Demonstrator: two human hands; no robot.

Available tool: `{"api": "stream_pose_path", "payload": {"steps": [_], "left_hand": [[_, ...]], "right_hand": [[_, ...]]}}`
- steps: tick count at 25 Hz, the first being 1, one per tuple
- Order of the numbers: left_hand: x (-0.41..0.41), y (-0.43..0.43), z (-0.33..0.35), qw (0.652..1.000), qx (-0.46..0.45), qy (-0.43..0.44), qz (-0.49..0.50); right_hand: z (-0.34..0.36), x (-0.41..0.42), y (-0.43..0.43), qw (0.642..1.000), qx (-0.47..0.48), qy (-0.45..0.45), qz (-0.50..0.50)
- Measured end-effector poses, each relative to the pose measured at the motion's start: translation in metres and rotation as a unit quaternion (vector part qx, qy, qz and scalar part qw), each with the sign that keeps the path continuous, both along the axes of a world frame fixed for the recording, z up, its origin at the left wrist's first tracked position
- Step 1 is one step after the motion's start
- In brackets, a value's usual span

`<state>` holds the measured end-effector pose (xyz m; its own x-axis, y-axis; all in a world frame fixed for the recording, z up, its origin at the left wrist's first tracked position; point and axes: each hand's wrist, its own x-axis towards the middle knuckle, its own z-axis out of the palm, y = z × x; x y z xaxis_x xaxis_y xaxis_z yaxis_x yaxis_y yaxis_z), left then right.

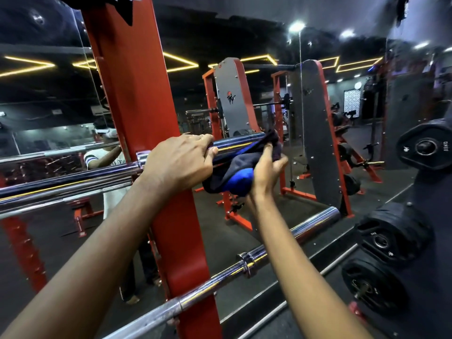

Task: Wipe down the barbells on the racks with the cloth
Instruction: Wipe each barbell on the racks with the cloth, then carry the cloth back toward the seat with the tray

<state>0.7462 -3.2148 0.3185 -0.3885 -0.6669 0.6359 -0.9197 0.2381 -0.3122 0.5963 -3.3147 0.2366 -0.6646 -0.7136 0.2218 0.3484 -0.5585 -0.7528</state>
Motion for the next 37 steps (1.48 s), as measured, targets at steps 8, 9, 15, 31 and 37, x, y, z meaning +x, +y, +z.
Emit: {"api": "stream_pose_path", "payload": {"steps": [8,9,15,31,37], "left_hand": [[-0.003,0.001,-0.003,0.999,-0.034,-0.016,-0.005],[-0.004,0.000,-0.002,0.999,-0.029,-0.014,-0.003],[-0.045,-0.007,-0.010,0.977,0.011,0.117,-0.180],[-0.261,-0.035,-0.110,0.791,0.312,0.142,-0.506],[-0.328,-0.029,-0.128,0.769,0.369,0.086,-0.515]], "right_hand": [[-0.002,-0.033,0.020,0.927,-0.087,0.285,-0.226],[-0.001,-0.041,0.020,0.927,-0.080,0.295,-0.218],[0.007,-0.091,0.044,0.926,-0.044,0.314,-0.207],[-0.047,-0.316,0.250,0.704,0.405,0.468,-0.349],[-0.048,-0.356,0.322,0.620,0.510,0.457,-0.384]]}}
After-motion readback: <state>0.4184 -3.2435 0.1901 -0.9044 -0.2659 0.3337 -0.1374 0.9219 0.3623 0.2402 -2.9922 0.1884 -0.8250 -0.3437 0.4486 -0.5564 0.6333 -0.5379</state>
